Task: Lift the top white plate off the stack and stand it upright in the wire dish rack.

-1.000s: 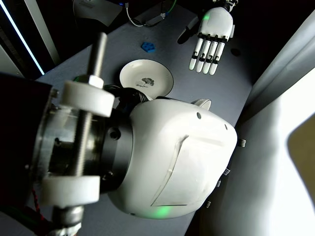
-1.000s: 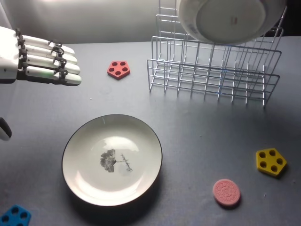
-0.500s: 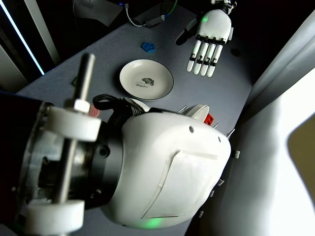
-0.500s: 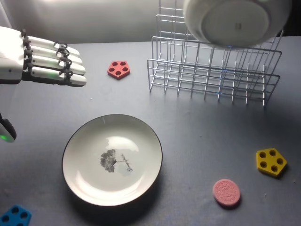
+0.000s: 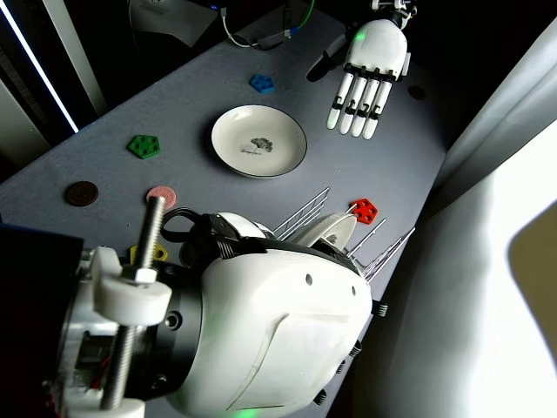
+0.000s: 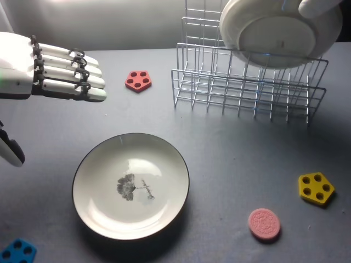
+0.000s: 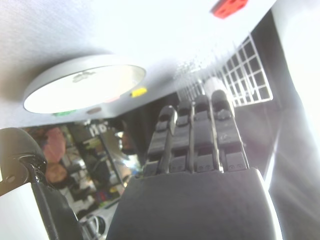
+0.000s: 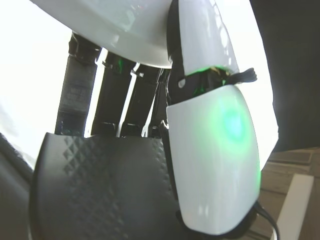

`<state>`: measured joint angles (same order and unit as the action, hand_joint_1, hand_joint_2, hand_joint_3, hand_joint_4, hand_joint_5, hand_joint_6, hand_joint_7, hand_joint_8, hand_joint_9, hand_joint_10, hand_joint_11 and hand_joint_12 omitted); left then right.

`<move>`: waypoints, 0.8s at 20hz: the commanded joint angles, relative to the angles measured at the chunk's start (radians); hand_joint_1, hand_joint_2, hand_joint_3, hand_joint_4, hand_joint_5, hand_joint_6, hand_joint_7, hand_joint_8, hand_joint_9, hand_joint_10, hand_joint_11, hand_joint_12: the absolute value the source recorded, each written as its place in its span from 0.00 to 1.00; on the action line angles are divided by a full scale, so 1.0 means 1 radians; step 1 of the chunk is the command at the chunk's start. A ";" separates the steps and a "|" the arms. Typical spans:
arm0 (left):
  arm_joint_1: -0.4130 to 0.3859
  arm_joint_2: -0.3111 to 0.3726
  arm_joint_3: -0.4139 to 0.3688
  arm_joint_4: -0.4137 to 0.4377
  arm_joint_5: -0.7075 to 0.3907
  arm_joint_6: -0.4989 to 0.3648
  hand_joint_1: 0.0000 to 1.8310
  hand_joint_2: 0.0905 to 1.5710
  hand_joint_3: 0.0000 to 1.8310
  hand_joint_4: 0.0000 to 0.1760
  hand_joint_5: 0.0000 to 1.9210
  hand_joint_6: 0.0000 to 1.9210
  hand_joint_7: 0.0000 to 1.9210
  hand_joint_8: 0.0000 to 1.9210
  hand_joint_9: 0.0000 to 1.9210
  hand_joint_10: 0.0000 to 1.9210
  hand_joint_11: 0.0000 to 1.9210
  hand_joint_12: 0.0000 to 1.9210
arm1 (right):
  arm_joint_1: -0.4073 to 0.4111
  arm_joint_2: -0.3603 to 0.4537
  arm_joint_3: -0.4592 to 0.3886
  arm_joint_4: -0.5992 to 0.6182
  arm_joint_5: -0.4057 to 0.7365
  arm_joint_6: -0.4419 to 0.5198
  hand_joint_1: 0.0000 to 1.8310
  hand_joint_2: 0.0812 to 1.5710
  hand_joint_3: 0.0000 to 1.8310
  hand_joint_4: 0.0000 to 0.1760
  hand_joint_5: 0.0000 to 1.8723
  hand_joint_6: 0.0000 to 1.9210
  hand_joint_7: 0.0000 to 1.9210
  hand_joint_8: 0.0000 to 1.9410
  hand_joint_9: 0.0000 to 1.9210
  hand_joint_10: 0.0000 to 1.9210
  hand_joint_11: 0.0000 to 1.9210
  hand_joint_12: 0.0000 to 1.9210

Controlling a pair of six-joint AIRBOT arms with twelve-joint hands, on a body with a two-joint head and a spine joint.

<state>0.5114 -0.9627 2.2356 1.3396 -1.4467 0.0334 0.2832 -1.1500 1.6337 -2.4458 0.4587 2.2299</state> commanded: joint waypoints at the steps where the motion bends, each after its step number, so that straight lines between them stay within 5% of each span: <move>1: -0.028 -0.003 0.004 -0.095 -0.044 0.003 0.20 0.47 0.00 0.00 0.00 0.00 0.02 0.00 0.03 0.00 0.03 0.04 | 0.005 0.017 0.005 0.049 -0.065 0.018 0.82 0.62 0.00 0.00 0.57 0.37 0.70 0.05 0.71 0.17 0.53 0.68; 2: -0.028 -0.006 0.004 -0.095 -0.042 0.004 0.20 0.47 0.00 0.00 0.00 0.00 0.02 0.00 0.03 0.00 0.03 0.05 | -0.002 0.017 0.005 0.050 -0.065 0.018 0.78 0.61 0.00 0.00 0.59 0.36 0.70 0.07 0.71 0.25 0.58 0.43; 3: -0.028 -0.009 0.004 -0.095 -0.041 0.004 0.20 0.47 0.00 0.00 0.01 0.00 0.02 0.00 0.03 0.00 0.03 0.05 | -0.005 0.018 0.005 0.051 -0.065 0.018 0.81 0.62 0.00 0.00 0.58 0.36 0.69 0.07 0.72 0.18 0.54 0.63; 5: -0.029 -0.015 0.004 -0.095 -0.038 0.004 0.18 0.47 0.00 0.00 0.00 0.00 0.02 0.00 0.02 0.00 0.03 0.05 | -0.009 0.020 0.006 0.051 -0.066 0.018 0.82 0.62 0.00 0.00 0.57 0.37 0.68 0.07 0.71 0.16 0.54 0.66; 9: -0.029 -0.021 0.004 -0.104 -0.039 0.004 0.19 0.47 0.00 0.00 0.01 0.00 0.02 0.00 0.03 0.00 0.03 0.05 | -0.023 0.023 0.014 0.075 -0.069 0.004 0.82 0.64 0.00 0.00 0.52 0.48 0.59 0.26 0.61 0.33 0.53 0.67; 10: -0.031 -0.023 0.004 -0.105 -0.039 0.004 0.20 0.47 0.00 0.00 0.00 0.00 0.02 0.00 0.03 0.00 0.02 0.05 | -0.026 0.025 0.015 0.075 -0.070 0.003 0.77 0.65 0.00 0.00 0.51 0.52 0.57 0.32 0.61 0.41 0.54 0.44; 12: -0.038 -0.029 0.004 -0.105 -0.041 0.004 0.20 0.48 0.00 0.00 0.00 0.00 0.01 0.00 0.02 0.00 0.02 0.05 | -0.033 0.030 0.018 0.075 -0.071 0.003 0.76 0.66 0.00 0.00 0.53 0.53 0.52 0.39 0.60 0.44 0.61 0.25; 13: -0.043 -0.032 0.004 -0.105 -0.041 0.004 0.20 0.47 0.00 0.00 0.00 0.00 0.00 0.00 0.02 0.00 0.02 0.05 | -0.036 0.033 0.020 0.075 -0.071 0.001 0.66 0.69 0.00 0.00 0.53 0.50 0.48 0.15 0.55 0.18 0.60 0.23; 14: -0.051 -0.036 0.004 -0.105 -0.041 0.004 0.19 0.47 0.00 0.00 0.00 0.00 0.01 0.00 0.02 0.00 0.03 0.06 | -0.039 0.034 0.021 0.075 -0.071 0.000 0.65 0.67 0.00 0.00 0.55 0.46 0.44 0.05 0.55 0.07 0.61 0.21; 16: -0.058 -0.039 0.004 -0.105 -0.041 0.004 0.21 0.47 0.00 0.00 0.01 0.00 0.02 0.00 0.02 0.00 0.03 0.06 | -0.041 0.036 0.021 0.076 -0.071 -0.004 0.64 0.68 0.00 0.00 0.55 0.46 0.43 0.01 0.53 0.01 0.59 0.18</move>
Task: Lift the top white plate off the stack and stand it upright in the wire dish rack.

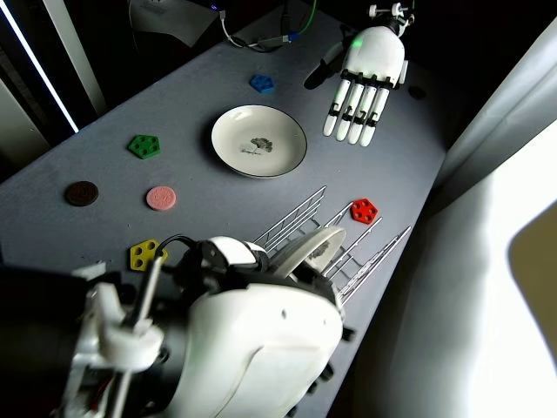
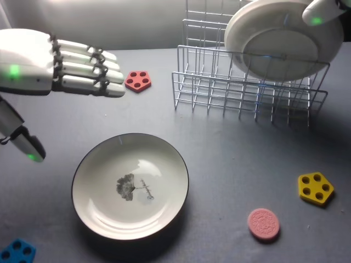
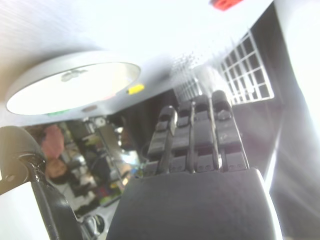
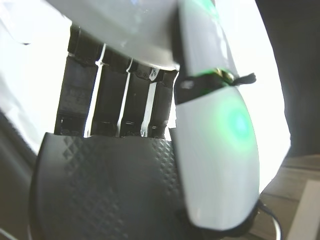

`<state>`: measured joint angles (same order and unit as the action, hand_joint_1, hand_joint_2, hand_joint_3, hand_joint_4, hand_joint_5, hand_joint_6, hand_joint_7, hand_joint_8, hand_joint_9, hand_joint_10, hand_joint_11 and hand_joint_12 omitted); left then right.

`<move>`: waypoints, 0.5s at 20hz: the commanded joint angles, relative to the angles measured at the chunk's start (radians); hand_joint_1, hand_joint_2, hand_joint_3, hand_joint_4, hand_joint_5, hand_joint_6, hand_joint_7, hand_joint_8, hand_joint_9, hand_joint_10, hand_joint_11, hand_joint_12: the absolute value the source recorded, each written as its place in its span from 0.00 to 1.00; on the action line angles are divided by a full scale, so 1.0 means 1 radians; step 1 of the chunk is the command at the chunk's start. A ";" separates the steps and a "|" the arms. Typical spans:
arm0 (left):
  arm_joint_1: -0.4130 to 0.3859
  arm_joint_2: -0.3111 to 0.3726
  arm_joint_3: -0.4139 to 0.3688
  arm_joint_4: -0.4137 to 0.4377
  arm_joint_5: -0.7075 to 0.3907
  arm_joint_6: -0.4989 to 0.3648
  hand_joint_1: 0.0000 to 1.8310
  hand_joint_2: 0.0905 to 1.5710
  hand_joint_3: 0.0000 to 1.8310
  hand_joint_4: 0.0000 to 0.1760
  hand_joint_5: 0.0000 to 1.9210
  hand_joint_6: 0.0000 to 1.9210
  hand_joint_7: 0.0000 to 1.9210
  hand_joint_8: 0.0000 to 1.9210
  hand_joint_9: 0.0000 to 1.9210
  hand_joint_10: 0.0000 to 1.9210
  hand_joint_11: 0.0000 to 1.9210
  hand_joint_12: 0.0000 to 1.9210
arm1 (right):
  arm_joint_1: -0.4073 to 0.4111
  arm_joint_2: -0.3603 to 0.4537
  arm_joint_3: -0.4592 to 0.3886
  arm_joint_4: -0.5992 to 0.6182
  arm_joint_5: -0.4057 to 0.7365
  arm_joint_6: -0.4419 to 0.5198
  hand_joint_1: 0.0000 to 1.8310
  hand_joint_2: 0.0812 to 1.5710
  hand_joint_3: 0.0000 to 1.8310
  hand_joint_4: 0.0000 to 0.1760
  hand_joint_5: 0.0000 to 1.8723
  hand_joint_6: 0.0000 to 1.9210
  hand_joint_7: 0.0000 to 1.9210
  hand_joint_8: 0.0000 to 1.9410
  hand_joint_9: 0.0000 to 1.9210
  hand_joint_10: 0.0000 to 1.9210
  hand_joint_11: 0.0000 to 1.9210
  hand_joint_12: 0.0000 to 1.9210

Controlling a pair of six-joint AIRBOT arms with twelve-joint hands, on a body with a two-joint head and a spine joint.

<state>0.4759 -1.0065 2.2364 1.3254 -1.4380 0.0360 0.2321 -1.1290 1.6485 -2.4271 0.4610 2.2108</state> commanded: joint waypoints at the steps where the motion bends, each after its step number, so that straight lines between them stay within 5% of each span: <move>1: -0.023 0.005 0.003 -0.090 -0.049 0.001 0.20 0.47 0.00 0.00 0.00 0.00 0.01 0.00 0.02 0.00 0.02 0.06 | 0.007 0.015 0.006 0.064 -0.073 0.011 0.64 0.68 0.00 0.00 0.54 0.48 0.46 0.01 0.52 0.00 0.58 0.18; 2: -0.023 0.005 0.003 -0.090 -0.049 0.001 0.21 0.47 0.00 0.00 0.01 0.00 0.02 0.00 0.02 0.00 0.02 0.06 | 0.005 0.015 0.006 0.070 -0.073 0.008 0.64 0.68 0.00 0.00 0.53 0.49 0.46 0.01 0.51 0.00 0.57 0.17; 3: -0.023 0.005 0.003 -0.090 -0.046 0.001 0.21 0.47 0.00 0.00 0.01 0.00 0.02 0.00 0.02 0.00 0.02 0.06 | 0.003 0.016 0.005 0.070 -0.073 0.007 0.65 0.63 0.00 0.00 0.47 0.19 0.45 0.00 0.49 0.01 0.57 0.17; 4: -0.023 0.004 0.003 -0.090 -0.046 0.001 0.21 0.47 0.00 0.00 0.01 0.00 0.02 0.00 0.02 0.00 0.02 0.06 | 0.002 0.017 0.004 0.070 -0.073 0.007 0.64 0.60 0.00 0.00 0.45 0.06 0.42 0.00 0.47 0.00 0.55 0.16; 10: -0.023 0.006 0.003 -0.091 -0.049 0.001 0.21 0.47 0.00 0.00 0.00 0.00 0.01 0.00 0.01 0.00 0.01 0.07 | -0.011 0.019 -0.001 0.075 -0.073 0.006 0.53 0.60 0.01 0.00 0.30 0.00 0.36 0.00 0.40 0.00 0.38 0.11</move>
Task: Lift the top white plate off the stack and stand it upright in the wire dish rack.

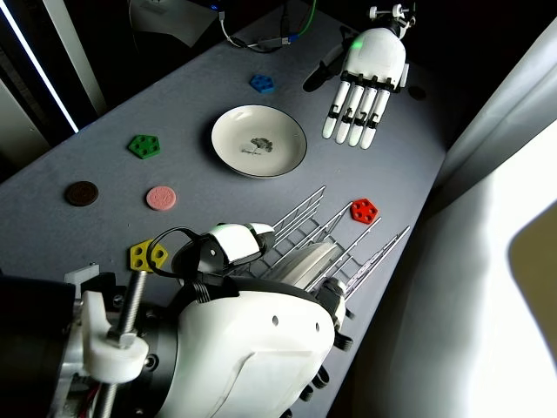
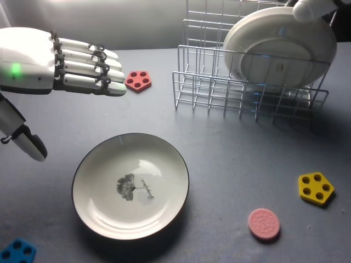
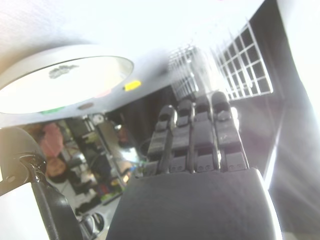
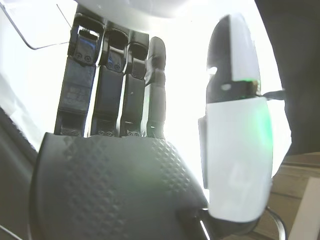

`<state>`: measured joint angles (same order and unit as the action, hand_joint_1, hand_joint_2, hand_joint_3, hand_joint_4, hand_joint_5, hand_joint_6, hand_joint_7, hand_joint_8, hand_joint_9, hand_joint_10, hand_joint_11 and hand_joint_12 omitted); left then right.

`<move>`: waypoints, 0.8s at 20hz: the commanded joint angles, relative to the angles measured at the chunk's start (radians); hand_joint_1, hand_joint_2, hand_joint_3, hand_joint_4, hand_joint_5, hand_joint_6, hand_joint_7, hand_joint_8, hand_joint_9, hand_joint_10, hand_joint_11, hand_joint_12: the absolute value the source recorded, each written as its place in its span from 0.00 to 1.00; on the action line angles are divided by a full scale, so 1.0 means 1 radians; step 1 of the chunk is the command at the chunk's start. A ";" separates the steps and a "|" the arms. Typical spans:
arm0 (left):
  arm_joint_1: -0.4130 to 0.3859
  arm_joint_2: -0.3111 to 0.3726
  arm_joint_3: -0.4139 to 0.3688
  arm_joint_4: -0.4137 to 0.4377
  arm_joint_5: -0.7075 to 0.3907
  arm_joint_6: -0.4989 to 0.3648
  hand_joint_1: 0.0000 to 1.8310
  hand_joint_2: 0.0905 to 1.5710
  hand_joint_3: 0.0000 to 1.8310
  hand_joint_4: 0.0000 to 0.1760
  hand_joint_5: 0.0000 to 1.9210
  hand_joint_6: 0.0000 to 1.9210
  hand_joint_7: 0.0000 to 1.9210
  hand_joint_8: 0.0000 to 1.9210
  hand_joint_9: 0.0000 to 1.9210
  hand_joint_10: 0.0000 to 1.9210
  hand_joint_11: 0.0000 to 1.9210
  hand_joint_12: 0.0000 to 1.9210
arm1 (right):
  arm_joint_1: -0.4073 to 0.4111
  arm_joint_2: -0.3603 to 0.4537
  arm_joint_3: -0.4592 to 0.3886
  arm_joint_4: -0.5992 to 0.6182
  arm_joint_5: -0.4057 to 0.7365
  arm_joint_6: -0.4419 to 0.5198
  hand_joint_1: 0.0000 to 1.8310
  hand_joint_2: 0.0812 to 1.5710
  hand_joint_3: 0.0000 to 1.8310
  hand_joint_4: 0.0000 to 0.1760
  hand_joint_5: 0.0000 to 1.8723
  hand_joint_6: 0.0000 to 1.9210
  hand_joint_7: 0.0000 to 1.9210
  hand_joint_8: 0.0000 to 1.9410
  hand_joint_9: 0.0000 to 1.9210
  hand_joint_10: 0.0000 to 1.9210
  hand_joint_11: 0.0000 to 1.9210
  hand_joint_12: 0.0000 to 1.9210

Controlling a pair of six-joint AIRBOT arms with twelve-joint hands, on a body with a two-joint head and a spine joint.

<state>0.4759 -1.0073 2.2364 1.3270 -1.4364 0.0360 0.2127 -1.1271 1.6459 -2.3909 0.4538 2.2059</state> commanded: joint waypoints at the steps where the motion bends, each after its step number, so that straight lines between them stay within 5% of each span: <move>1: -0.023 0.007 0.003 -0.093 -0.050 0.001 0.21 0.47 0.00 0.00 0.00 0.00 0.01 0.00 0.01 0.00 0.01 0.07 | 0.008 0.017 0.000 0.039 -0.066 0.008 0.53 0.60 0.01 0.00 0.30 0.00 0.36 0.00 0.40 0.00 0.38 0.11; 7: -0.023 0.008 0.003 -0.096 -0.055 0.001 0.20 0.47 0.00 0.00 0.00 0.00 0.01 0.00 0.02 0.00 0.01 0.08 | 0.012 0.016 -0.014 0.040 -0.051 -0.090 0.53 0.59 0.00 0.00 0.30 0.01 0.32 0.00 0.35 0.00 0.36 0.11; 13: -0.026 0.008 0.003 -0.100 -0.055 0.001 0.19 0.47 0.00 0.00 0.00 0.00 0.02 0.00 0.02 0.00 0.00 0.10 | 0.042 0.003 -0.022 0.180 -0.043 -0.373 0.52 0.59 0.00 0.07 0.26 0.00 0.28 0.00 0.31 0.00 0.35 0.11; 16: -0.034 0.008 0.001 -0.100 -0.054 0.001 0.20 0.47 0.00 0.00 0.00 0.00 0.02 0.00 0.02 0.00 0.00 0.10 | 0.054 -0.001 -0.021 0.203 -0.049 -0.447 0.52 0.59 0.00 0.03 0.26 0.00 0.29 0.00 0.32 0.00 0.35 0.11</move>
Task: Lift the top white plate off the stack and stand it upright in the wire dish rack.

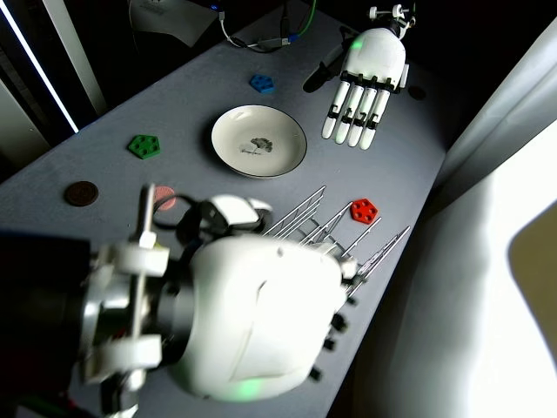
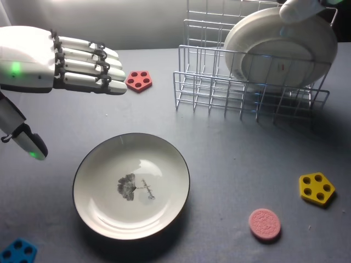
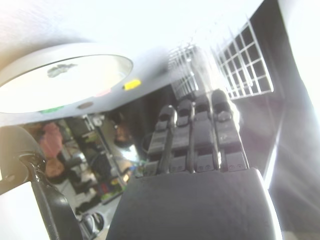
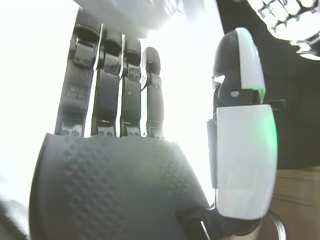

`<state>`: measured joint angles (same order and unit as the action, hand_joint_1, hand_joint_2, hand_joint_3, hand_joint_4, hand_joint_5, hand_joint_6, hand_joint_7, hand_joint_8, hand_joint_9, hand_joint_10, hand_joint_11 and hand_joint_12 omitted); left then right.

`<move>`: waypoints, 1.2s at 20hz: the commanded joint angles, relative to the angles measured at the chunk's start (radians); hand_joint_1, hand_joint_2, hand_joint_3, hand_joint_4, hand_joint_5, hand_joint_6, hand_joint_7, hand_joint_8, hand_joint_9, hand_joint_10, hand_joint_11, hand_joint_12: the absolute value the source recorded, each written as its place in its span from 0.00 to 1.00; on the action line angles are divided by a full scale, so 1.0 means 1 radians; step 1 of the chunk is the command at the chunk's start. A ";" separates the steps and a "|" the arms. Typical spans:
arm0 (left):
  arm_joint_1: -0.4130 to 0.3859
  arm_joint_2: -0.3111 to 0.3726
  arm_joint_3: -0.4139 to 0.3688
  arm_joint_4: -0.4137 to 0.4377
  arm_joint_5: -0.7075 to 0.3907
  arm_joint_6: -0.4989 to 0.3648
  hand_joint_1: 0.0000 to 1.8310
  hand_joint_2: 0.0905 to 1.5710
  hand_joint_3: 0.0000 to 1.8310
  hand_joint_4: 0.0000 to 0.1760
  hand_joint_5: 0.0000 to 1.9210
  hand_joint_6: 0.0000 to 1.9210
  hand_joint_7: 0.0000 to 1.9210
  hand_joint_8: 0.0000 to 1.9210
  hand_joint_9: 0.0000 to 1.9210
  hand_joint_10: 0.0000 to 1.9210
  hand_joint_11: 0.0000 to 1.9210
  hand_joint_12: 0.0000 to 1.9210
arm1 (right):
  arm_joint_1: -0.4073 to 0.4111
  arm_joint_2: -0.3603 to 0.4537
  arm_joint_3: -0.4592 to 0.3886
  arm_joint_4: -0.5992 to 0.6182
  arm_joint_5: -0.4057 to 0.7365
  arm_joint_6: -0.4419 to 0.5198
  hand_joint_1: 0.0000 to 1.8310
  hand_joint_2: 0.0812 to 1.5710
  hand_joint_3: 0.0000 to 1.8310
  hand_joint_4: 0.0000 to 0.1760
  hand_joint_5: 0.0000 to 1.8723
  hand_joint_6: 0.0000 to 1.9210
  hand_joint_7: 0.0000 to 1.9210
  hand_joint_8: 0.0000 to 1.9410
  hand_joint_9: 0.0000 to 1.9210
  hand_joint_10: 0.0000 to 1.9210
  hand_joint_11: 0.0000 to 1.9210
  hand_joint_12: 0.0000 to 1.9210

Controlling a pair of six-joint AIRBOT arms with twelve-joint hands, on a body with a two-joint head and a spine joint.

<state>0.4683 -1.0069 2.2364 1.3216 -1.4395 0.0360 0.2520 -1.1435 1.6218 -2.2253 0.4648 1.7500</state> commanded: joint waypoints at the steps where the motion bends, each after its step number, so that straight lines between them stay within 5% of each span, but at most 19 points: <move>1: -0.027 0.008 0.001 -0.095 -0.050 0.001 0.20 0.47 0.00 0.00 0.00 0.00 0.02 0.00 0.02 0.00 0.00 0.10 | 0.015 0.013 0.006 0.046 -0.065 -0.013 0.52 0.59 0.00 0.03 0.26 0.00 0.29 0.00 0.32 0.00 0.35 0.11; 10: -0.077 0.033 -0.105 -0.078 0.017 0.010 0.20 0.46 0.00 0.00 0.01 0.00 0.02 0.00 0.03 0.00 0.00 0.12 | 0.059 -0.016 0.000 0.080 -0.055 -0.253 0.53 0.60 0.00 0.06 0.27 0.00 0.28 0.01 0.31 0.01 0.35 0.13; 12: -0.102 0.044 -0.140 -0.070 0.037 0.002 0.20 0.46 0.00 0.00 0.02 0.01 0.03 0.00 0.03 0.00 0.00 0.12 | 0.070 -0.016 -0.011 0.080 -0.039 -0.303 0.53 0.59 0.00 0.01 0.29 0.01 0.29 0.00 0.33 0.01 0.35 0.14; 24: -0.127 0.122 -0.389 -0.089 0.191 -0.029 0.22 0.46 0.00 0.00 0.01 0.00 0.02 0.00 0.03 0.00 0.00 0.13 | 0.133 -0.014 -0.061 0.385 0.063 -0.868 0.49 0.61 0.00 0.00 0.28 0.00 0.28 0.00 0.31 0.00 0.32 0.13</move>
<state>0.3725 -0.8986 1.8450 1.3342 -1.2148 0.0059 0.3691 -1.1751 1.5570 -1.8973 0.5507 0.8753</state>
